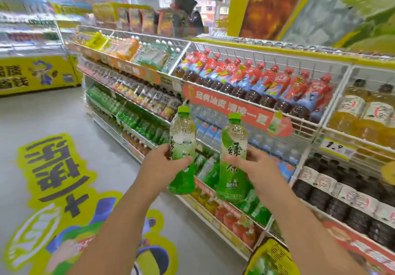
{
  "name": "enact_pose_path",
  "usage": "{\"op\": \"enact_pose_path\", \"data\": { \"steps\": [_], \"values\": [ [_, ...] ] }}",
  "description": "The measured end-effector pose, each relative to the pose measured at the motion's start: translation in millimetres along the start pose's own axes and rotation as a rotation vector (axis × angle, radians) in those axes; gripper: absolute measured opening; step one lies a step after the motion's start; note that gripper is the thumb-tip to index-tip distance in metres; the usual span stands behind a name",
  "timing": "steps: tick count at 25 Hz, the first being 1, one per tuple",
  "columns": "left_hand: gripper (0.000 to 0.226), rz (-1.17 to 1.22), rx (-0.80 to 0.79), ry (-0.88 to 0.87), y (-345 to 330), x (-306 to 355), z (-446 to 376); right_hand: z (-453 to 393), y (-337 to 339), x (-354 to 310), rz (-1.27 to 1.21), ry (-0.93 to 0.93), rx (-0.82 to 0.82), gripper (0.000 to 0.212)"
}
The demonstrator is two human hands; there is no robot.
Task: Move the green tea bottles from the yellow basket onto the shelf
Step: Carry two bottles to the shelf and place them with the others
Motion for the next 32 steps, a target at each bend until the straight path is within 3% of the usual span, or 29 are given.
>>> {"op": "enact_pose_path", "data": {
  "steps": [9, 23, 29, 32],
  "values": [
    [0.023, 0.015, -0.013, 0.001, 131, -87, -123, -96, -184, 12, -0.019, -0.002, -0.032, 0.029],
    [0.026, -0.060, 0.076, 0.089, 195, -148, -371, -355, -334, 42, -0.036, -0.031, -0.162, 0.030],
    [0.022, -0.010, 0.002, 0.104, 213, -176, -474, -442, -371, 51, -0.026, -0.051, -0.081, 0.029],
    [0.035, -0.003, -0.074, 0.075, 222, -199, -539, -480, -395, 57, -0.070, -0.046, -0.002, 0.021]
  ]
}}
Point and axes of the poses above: each hand's wrist, its own z-axis away from the middle knuckle, its own y-axis out of the back of the hand, x = y × z, the point moved 1 cm from there along -z, towards the middle knuckle, and after that the axes turned 13 degrees about -z, right-handed, at the moved point
